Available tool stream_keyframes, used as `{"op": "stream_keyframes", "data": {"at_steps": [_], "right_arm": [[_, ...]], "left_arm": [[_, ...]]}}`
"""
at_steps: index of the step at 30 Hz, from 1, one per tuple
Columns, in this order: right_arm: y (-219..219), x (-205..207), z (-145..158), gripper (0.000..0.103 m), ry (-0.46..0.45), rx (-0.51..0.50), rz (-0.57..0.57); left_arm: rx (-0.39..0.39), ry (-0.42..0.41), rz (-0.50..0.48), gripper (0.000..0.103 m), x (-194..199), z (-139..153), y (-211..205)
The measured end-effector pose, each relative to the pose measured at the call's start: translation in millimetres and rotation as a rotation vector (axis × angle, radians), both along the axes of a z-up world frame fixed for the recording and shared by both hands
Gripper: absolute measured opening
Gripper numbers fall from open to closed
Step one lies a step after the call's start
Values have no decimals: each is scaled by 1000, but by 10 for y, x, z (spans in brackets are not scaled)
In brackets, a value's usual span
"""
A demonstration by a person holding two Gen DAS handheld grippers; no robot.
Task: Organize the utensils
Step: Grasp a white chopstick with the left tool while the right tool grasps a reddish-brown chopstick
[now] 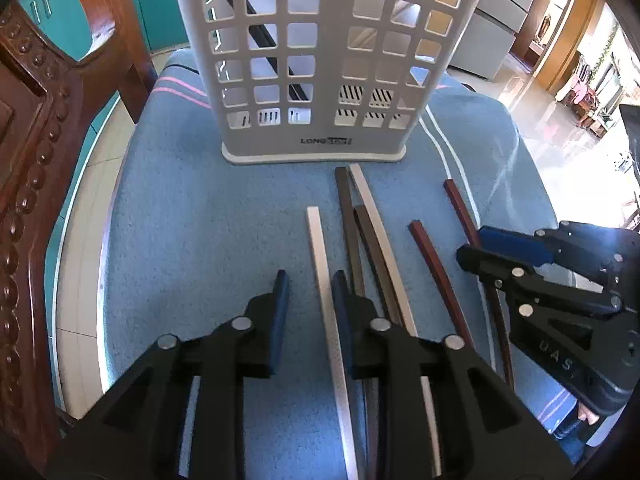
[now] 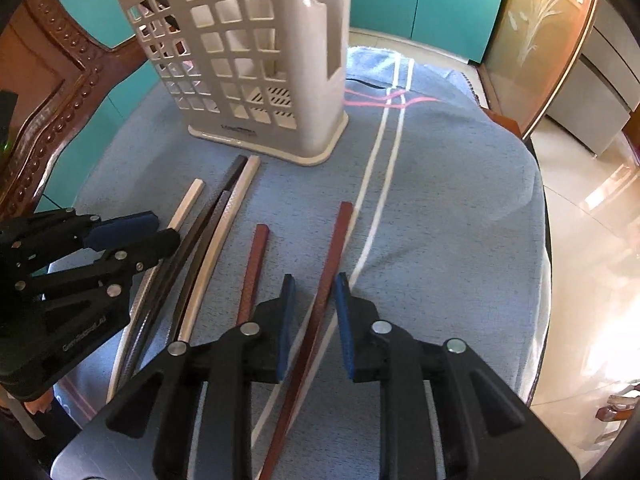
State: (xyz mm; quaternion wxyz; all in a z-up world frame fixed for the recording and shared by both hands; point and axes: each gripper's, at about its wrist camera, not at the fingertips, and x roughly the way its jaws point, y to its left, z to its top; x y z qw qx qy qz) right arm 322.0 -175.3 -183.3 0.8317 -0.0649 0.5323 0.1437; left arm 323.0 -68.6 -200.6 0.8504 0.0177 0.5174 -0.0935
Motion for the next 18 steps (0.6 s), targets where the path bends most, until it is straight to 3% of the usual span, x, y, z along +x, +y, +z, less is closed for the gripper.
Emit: {"op": "stream_keyframes", "data": {"at_steps": [2, 5, 9, 18], "right_arm": [[7, -8, 0, 9, 5, 19, 4], [-9, -37, 47, 7, -8, 40, 9], [-18, -67, 169, 6, -45, 29, 19], [-68, 9, 48, 12, -9, -13, -8]], "left_arm": [[4, -6, 4, 10, 20, 9, -7], [-44, -6, 25, 7, 47, 45, 65], [-51, -54, 6, 7, 48, 169, 89], [-22, -24, -1, 7, 91, 57, 47]]}}
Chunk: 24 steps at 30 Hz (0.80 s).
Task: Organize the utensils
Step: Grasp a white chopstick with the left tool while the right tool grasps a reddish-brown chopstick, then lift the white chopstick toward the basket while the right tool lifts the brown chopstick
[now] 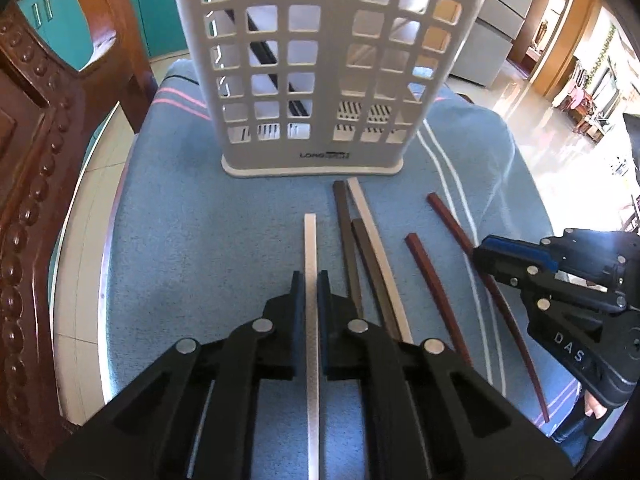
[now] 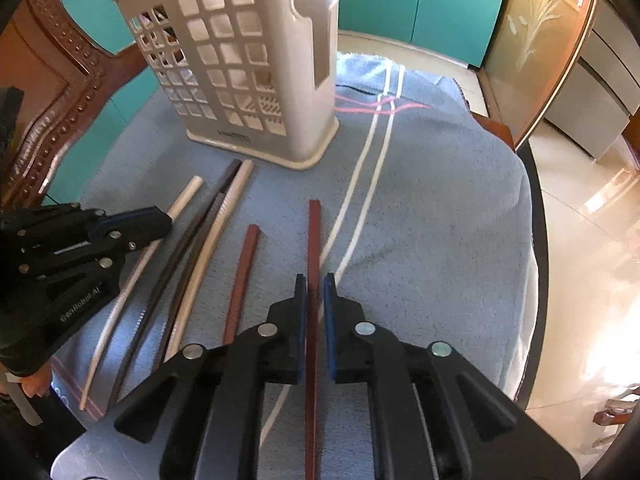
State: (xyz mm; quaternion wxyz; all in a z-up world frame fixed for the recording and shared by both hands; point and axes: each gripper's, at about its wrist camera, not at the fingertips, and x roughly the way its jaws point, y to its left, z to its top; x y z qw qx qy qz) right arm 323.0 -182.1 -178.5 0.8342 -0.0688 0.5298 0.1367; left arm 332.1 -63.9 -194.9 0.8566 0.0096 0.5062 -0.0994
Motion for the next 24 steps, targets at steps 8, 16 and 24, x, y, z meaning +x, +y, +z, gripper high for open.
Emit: {"op": "stream_keyframes", "data": {"at_steps": [8, 16, 24], "right_arm": [[82, -30, -85, 17, -26, -37, -7], [95, -26, -101, 17, -59, -18, -13], [174, -19, -86, 7, -62, -19, 17]], "left_arm": [[32, -6, 6, 10, 69, -51, -19], [59, -18, 8, 12, 111, -55, -177], [76, -34, 6, 12, 73, -43, -214]]}}
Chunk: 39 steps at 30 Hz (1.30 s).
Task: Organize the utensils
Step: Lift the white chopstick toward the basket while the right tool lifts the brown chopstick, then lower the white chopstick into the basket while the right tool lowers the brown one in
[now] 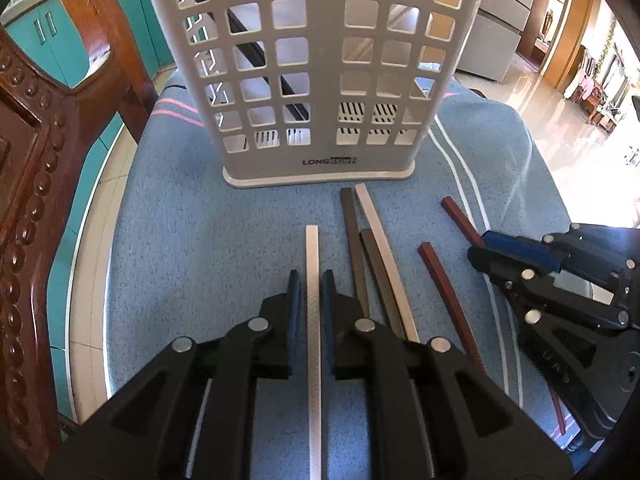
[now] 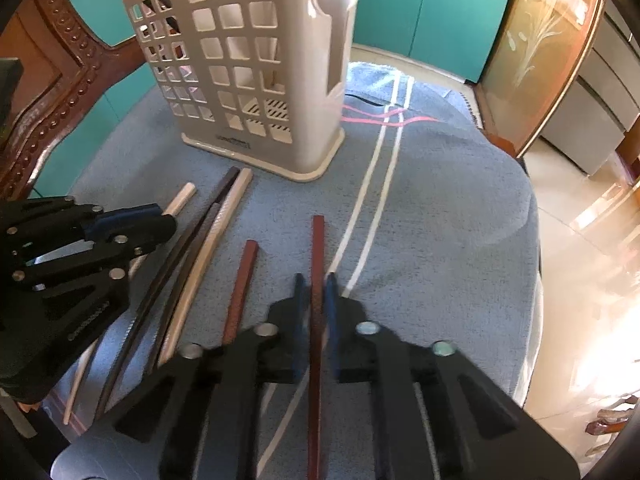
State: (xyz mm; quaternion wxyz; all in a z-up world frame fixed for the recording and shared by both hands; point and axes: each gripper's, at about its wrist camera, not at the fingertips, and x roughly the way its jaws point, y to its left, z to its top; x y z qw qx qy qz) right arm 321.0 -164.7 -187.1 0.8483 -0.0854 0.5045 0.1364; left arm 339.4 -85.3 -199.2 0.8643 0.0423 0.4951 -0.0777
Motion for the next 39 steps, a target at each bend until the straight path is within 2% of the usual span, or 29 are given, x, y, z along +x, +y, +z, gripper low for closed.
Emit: {"op": "stream_keyframes", "data": {"at_steps": [2, 4, 7, 11, 14, 17, 20, 23, 26, 29, 33, 36, 39], "right_arm": [[-13, -20, 44, 6, -6, 14, 4], [-55, -70, 182, 6, -38, 36, 6], [-159, -261, 649, 6, -142, 115, 23], [-318, -670, 1263, 6, -298, 214, 69], [-472, -1045, 1570, 7, -393, 294, 81], [-557, -1277, 1830, 7, -459, 376, 82], [-588, -1274, 2109, 7, -504, 432, 96], [-485, -1142, 2429, 7, -557, 456, 102], [-456, -1009, 2697, 7, -615, 484, 82], [-464, -941, 2880, 7, -682, 549, 57], [-502, -791, 2926, 7, -772, 646, 3], [-461, -740, 2872, 7, -849, 592, -58], [-341, -527, 2706, 7, -857, 495, -94]], "left_arm": [[-12, -2, -1, 7, -11, 7, 1], [-28, -13, 3, 7, -58, 43, 21], [-52, -79, -2, 7, -190, 268, 64], [-105, -209, -31, 7, -505, 769, 153], [-175, -299, -64, 7, -835, 1158, 274], [-213, -381, -83, 7, -1083, 1475, 352], [-221, -475, -86, 7, -1245, 1839, 415], [-281, -533, -86, 7, -1255, 2239, 528], [-289, -623, -15, 7, -1176, 2623, 603], [-299, -722, 76, 7, -1124, 2905, 704], [-329, -804, 192, 7, -1027, 3046, 813], [-331, -879, 269, 7, -984, 3022, 848], [-296, -909, 320, 7, -854, 2890, 815]]}}
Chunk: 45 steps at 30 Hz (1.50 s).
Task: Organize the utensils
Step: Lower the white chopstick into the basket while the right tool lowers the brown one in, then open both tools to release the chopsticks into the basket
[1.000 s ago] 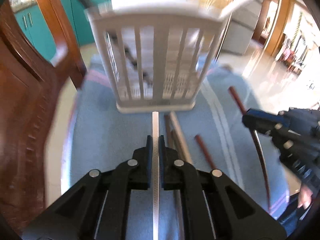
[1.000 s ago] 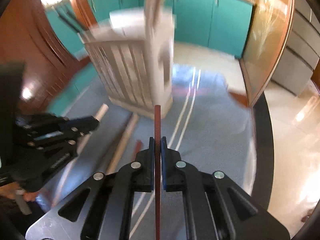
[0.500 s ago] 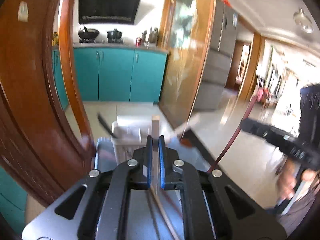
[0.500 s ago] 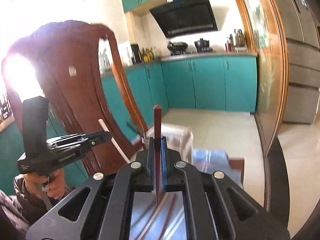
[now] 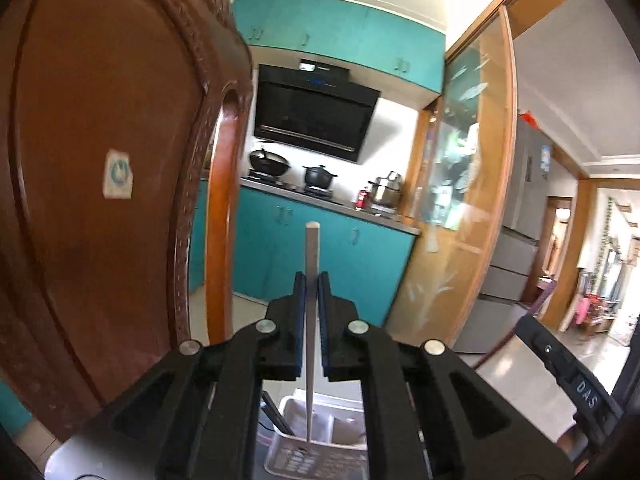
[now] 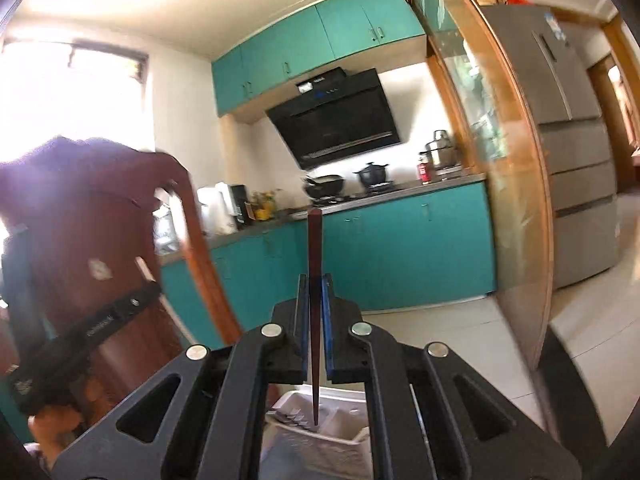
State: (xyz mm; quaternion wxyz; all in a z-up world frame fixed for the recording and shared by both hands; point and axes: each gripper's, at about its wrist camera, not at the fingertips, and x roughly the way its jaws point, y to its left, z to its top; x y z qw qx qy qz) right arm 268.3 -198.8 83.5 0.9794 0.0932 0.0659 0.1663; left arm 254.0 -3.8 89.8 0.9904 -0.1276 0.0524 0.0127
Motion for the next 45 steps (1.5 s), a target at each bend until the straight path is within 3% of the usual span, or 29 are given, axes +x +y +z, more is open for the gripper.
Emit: {"op": "stream_keyframes", "data": {"at_steps": [5, 12, 18, 24, 31, 35, 38, 41, 45], "right_arm": [[123, 308, -278, 7, 80, -52, -3], [366, 536, -599, 7, 180, -131, 19], [424, 536, -723, 6, 209, -150, 53], [402, 458, -804, 6, 214, -176, 53], [356, 400, -796, 7, 214, -157, 37], [313, 338, -754, 15, 198, -150, 20], [239, 227, -680, 33, 160, -125, 14], [174, 80, -568, 43, 106, -94, 24], [144, -133, -466, 48, 64, -81, 53]], "left_arm": [[-9, 58, 9, 7, 234, -174, -10], [-95, 32, 3, 7, 235, -33, 132], [16, -8, 105, 7, 410, -156, -91], [88, 143, 61, 8, 701, -580, -254], [121, 221, -11, 8, 687, -850, -319], [131, 237, -42, 8, 597, -947, -325], [132, 231, -63, 9, 522, -953, -317], [136, 219, -84, 17, 409, -967, -307], [150, 218, -111, 30, 250, -1054, -311]]}}
